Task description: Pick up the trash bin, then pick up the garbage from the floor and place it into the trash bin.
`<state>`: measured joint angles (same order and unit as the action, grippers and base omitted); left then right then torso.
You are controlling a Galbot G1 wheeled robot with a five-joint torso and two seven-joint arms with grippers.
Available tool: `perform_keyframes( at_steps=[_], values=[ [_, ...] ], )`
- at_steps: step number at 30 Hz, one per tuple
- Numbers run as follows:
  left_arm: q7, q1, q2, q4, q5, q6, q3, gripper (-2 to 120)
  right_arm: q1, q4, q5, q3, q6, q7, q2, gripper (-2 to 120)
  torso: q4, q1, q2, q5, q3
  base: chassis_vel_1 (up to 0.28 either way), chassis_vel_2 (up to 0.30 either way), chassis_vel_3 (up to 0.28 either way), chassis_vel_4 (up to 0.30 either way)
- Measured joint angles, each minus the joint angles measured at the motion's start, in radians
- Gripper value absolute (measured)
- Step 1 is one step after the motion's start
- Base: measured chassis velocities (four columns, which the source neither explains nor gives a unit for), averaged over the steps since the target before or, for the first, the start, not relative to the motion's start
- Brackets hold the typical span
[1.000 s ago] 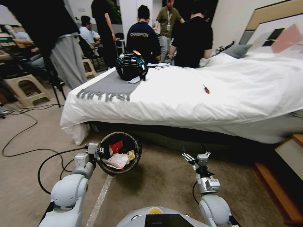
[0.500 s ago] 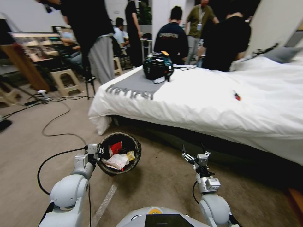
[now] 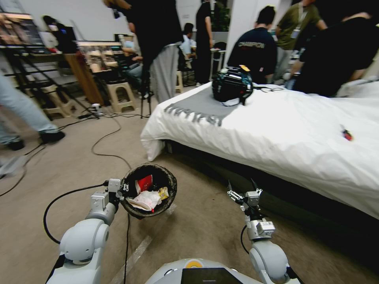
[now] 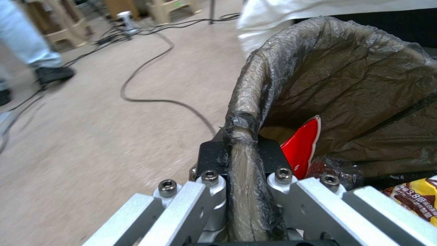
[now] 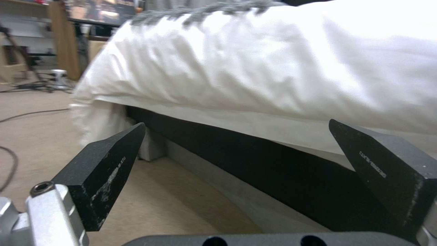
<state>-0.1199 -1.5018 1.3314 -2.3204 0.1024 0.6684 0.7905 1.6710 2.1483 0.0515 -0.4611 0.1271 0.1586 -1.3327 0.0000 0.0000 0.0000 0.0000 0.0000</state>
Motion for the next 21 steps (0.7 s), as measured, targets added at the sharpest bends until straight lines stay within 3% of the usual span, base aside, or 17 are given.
perform_keyframes(
  at_steps=[21],
  values=[
    [0.001, 0.009, -0.002, 0.018, 0.002, 0.0, -0.001, 4, -0.008, -0.023, 0.002, 0.004, -0.009, 0.0, -0.001, 100, 0.0, 0.0, 0.0, 0.0, 0.0, 0.115, 0.115, 0.118, 0.118]
  ],
)
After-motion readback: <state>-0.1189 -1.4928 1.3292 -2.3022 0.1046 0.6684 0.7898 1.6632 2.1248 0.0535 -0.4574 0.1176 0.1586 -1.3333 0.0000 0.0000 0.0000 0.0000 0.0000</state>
